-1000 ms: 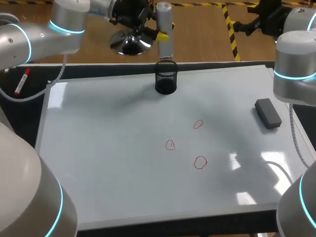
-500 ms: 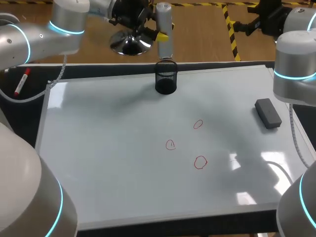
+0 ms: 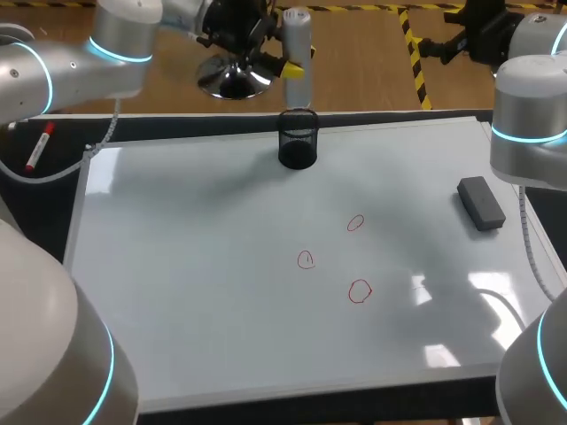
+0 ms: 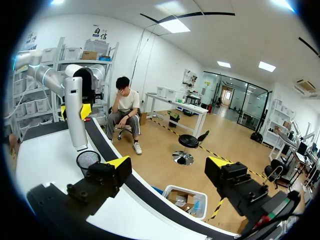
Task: Pick up the inspection probe, press it on each red-marked spot on the whiteboard one by one, put down the probe, pick up the eraser, and wipe off all the red marks.
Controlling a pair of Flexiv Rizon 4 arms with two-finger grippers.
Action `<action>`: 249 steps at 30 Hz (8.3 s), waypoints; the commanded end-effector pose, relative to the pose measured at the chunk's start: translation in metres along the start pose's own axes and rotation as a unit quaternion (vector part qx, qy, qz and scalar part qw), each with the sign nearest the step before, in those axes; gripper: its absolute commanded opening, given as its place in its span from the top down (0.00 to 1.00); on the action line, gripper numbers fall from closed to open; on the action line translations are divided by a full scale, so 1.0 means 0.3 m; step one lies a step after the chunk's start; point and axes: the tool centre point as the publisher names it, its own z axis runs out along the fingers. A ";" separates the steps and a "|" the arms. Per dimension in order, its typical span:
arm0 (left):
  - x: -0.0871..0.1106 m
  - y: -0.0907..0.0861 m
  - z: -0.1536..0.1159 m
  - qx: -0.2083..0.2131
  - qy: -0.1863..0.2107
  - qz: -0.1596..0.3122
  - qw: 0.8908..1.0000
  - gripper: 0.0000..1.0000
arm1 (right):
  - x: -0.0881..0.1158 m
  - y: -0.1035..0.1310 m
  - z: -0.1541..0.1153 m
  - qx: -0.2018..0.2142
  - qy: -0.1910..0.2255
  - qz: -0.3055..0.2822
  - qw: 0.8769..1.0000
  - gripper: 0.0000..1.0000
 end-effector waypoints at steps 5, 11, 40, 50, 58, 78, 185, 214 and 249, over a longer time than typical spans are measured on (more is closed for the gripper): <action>0.107 -0.062 -0.006 -0.012 -0.032 0.001 0.999 1.00 | 0.000 0.000 0.000 0.000 0.000 0.000 1.000 0.00; 0.161 -0.074 -0.002 -0.011 -0.056 -0.003 0.998 1.00 | 0.000 0.000 0.000 0.000 0.000 0.000 1.000 0.00; 0.430 -0.078 0.147 0.007 -0.070 -0.002 0.998 1.00 | 0.000 0.000 0.000 0.000 0.000 0.000 1.000 0.00; 0.484 -0.056 0.186 0.014 -0.067 -0.007 0.998 1.00 | 0.000 0.000 0.000 0.000 0.000 0.000 1.000 0.00; 0.536 -0.030 0.223 0.019 -0.064 -0.017 0.998 1.00 | 0.000 0.000 0.000 0.000 0.000 0.000 1.000 0.00; 0.622 0.016 0.322 0.022 -0.042 -0.019 0.999 1.00 | 0.000 0.000 0.000 0.000 0.000 0.000 1.000 0.00; 0.837 0.326 0.515 0.015 -0.017 -0.059 0.998 1.00 | 0.000 0.000 0.000 0.000 0.000 0.000 1.000 0.00; 0.850 0.344 0.501 0.014 -0.026 -0.065 0.997 1.00 | 0.000 0.000 0.000 0.000 0.000 0.000 1.000 0.00; 0.849 0.344 0.499 0.017 -0.022 -0.067 0.997 1.00 | 0.033 0.014 -0.055 0.059 0.022 -0.035 0.997 0.00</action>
